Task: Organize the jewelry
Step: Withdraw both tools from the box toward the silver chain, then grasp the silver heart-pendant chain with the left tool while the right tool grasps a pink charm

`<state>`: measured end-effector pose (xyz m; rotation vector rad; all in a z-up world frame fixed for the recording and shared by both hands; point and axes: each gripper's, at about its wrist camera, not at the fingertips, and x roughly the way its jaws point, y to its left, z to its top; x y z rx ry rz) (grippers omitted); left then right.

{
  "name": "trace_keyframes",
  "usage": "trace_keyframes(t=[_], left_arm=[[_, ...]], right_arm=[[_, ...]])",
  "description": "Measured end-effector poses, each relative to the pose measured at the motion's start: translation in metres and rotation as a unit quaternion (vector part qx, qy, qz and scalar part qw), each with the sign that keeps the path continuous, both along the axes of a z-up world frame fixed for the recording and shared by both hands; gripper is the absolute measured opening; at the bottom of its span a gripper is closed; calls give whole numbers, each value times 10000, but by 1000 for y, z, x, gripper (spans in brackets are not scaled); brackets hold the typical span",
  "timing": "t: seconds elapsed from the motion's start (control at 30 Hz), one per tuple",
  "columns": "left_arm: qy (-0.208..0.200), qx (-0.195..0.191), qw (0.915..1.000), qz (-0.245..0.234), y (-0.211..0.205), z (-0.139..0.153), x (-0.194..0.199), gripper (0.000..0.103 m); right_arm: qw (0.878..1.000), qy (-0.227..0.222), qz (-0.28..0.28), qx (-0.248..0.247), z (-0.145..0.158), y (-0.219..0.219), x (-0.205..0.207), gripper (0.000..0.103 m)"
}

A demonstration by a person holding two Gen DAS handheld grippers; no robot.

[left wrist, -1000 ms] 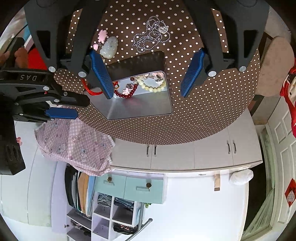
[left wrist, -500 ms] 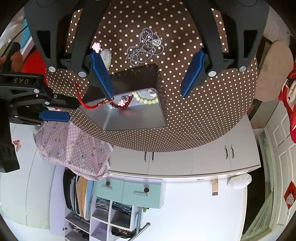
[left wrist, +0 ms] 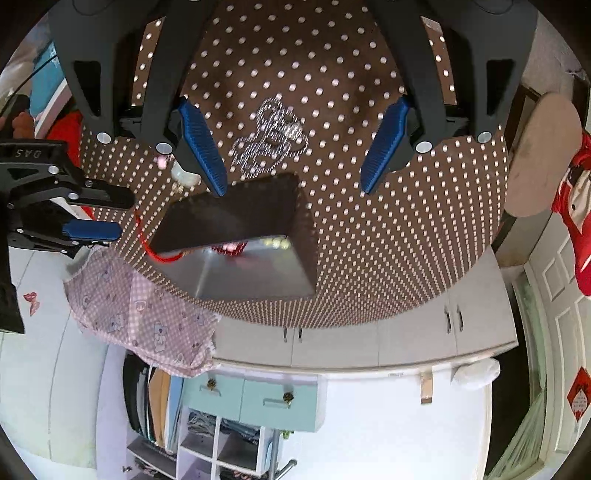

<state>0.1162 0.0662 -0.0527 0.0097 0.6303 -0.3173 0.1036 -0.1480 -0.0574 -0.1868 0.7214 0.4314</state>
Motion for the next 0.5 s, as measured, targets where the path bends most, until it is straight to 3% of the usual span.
trace_keyframes(t=[0.33,0.5], left_arm=[[652,24,9977,-186,3,-30,7,74],[598,190,9977,-273,-1,-34,6,74]], right_arm=[[9992,308,138,-223,-26,11,1,49],[9985,370,241,-330,-34,18,1,49]])
